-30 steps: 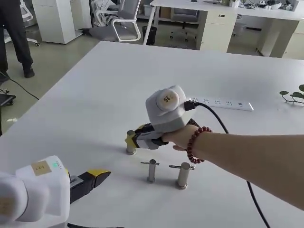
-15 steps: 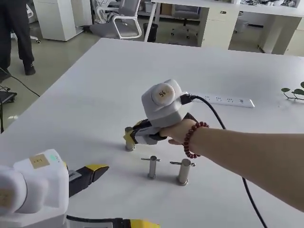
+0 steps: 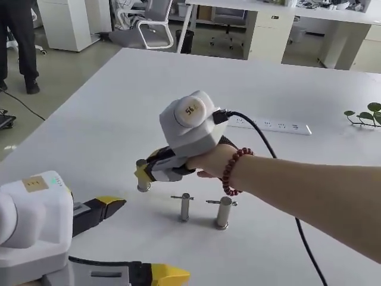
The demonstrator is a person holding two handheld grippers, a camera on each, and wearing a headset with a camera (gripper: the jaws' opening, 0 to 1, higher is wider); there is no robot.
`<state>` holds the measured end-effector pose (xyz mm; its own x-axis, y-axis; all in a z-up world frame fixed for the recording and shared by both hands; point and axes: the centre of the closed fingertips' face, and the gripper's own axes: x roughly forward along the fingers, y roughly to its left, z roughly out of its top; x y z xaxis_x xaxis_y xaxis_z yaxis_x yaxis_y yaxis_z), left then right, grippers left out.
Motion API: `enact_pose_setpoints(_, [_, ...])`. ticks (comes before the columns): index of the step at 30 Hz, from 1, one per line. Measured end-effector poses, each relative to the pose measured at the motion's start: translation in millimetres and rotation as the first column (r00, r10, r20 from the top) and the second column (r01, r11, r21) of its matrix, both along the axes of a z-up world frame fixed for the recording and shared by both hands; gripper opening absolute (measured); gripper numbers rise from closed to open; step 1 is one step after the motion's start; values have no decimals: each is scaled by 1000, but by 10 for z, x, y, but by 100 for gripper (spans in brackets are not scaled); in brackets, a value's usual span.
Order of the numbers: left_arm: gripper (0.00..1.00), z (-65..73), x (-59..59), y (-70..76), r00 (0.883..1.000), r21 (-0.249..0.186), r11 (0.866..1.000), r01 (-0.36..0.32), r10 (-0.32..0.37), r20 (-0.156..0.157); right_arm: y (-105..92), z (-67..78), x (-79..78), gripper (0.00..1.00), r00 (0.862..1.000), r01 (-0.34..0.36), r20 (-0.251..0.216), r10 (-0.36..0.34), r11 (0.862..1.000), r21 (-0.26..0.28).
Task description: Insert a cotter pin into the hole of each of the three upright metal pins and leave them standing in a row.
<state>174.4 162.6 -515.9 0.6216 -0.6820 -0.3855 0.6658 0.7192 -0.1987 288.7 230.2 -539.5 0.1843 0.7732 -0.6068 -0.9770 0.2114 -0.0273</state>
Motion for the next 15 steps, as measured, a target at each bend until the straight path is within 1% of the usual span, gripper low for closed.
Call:
enact_pose_setpoints(1, [97, 11, -6, 5, 1000, -10, 1000, -4, 4, -2, -4, 4, -31, 8, 1000, -6, -5, 6, 1000, -1])
enact_pose_setpoints(3, [97, 15, -15, 14, 1000, -5, 1000, -8, 8, -2, -11, 17, -117, 8, 999, -35, -11, 35, 999, -4])
enact_pose_setpoints(5, [97, 25, -28, 22, 1000, 3, 1000, -9, 9, 6, -34, 28, -201, 8, 998, -61, -12, 61, 998, -15])
enact_pose_setpoints(7, [97, 39, -34, 26, 1000, -4, 1000, -16, 16, 6, -60, 41, -271, 8, 997, -83, -6, 83, 996, -20])
enact_pose_setpoints(9, [97, 45, -43, 28, 1000, 0, 1000, -16, 16, 9, -76, 61, -319, 8, 995, -97, -7, 97, 995, -17])
enact_pose_setpoints(12, [97, 65, -41, 47, 999, 6, 1000, -26, 25, 22, -107, 93, -407, 8, 993, -119, -24, 119, 993, -14])
enact_pose_setpoints(15, [96, 83, -35, 67, 999, 5, 999, -35, 35, 27, -136, 107, -491, 8, 989, -148, -16, 147, 989, -23])
